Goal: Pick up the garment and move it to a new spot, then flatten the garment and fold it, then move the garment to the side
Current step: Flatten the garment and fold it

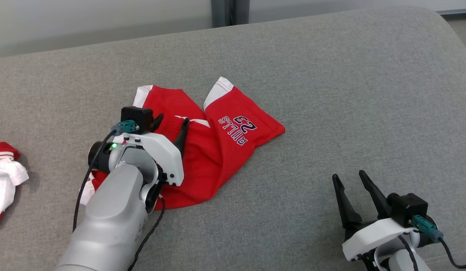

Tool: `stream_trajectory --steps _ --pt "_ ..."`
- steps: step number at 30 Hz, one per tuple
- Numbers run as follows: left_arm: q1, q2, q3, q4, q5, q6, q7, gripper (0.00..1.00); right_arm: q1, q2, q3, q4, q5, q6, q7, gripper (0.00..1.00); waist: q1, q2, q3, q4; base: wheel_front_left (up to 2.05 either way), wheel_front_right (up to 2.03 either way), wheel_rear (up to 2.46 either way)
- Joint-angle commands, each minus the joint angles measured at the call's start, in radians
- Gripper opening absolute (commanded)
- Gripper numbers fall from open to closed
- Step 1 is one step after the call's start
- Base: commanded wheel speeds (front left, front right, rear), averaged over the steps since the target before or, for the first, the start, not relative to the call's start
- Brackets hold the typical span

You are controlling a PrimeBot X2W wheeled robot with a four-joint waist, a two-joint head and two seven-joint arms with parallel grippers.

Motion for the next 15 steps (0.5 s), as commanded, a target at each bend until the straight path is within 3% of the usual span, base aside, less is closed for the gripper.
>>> stream_trajectory --steps 1,12,13,14,15 --pt "-0.017 0.005 -0.014 0.015 -0.02 0.005 0.021 1.0 -0.009 -0.005 -0.002 0.003 0.006 0.0 0.0 1.0 0.0 0.0 -0.001 0.002 0.0 0.0 0.0" --pt "-0.037 0.004 -0.137 0.02 -0.132 0.014 0.11 0.99 -0.012 -0.005 0.005 0.019 0.014 0.0 0.0 1.0 0.0 0.0 -0.009 0.025 0.0 0.0 0.0" --pt "-0.037 0.004 -0.147 0.018 -0.139 0.012 0.11 0.83 -0.013 -0.005 0.007 0.02 0.014 0.0 0.0 1.0 0.0 0.0 -0.01 0.025 0.0 0.0 0.0" --pt "-0.039 0.005 -0.157 0.017 -0.144 0.012 0.108 0.52 -0.015 -0.005 0.009 0.021 0.015 0.0 0.0 1.0 0.0 0.0 -0.01 0.025 0.0 0.0 0.0" --pt "-0.042 0.005 -0.169 0.016 -0.145 0.01 0.108 0.39 -0.016 -0.005 0.012 0.022 0.017 0.0 0.0 1.0 0.0 0.0 -0.01 0.024 0.0 0.0 0.0"
